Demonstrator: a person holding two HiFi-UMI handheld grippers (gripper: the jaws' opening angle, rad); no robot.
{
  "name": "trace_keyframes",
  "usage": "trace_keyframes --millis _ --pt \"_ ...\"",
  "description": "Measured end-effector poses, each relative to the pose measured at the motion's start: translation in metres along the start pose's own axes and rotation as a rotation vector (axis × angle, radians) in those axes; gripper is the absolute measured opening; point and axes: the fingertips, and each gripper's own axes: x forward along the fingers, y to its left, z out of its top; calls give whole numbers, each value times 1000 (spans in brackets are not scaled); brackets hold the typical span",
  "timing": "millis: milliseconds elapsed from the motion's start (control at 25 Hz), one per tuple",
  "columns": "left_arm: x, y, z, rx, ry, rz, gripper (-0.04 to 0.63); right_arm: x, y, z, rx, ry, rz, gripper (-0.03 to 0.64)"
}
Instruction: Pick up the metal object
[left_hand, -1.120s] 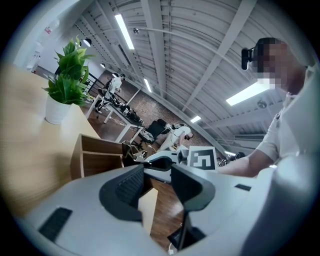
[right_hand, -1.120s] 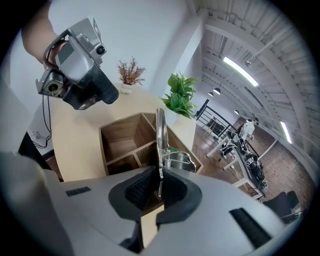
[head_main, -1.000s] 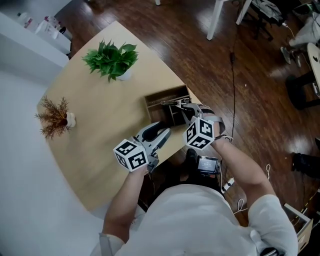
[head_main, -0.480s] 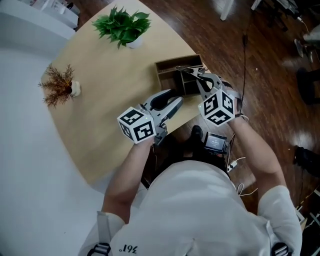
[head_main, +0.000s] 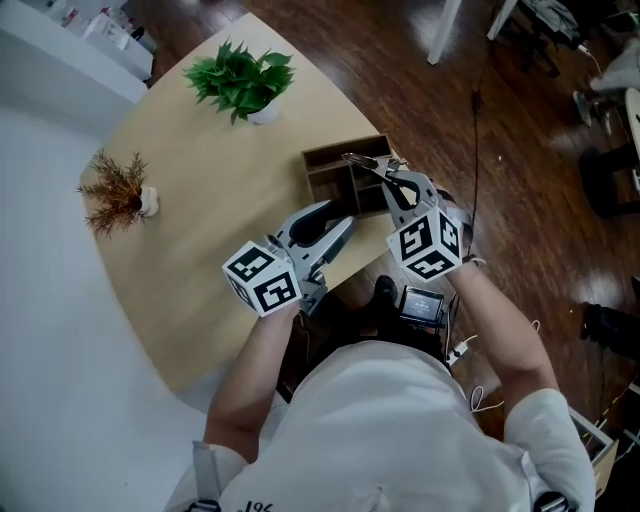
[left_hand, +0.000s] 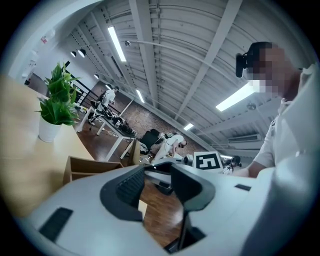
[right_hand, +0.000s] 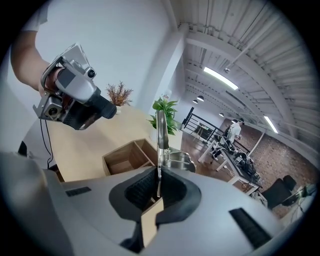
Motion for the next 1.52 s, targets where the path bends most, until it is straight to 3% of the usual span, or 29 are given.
trace_keyframes --millis 680,1520 --pt "-14 -35 24 67 -52 -64 149 -47 -3 28 46 -66 -63 5" --pt "-49 -72 40 97 -77 -66 149 -100 15 59 90 -147 -92 5"
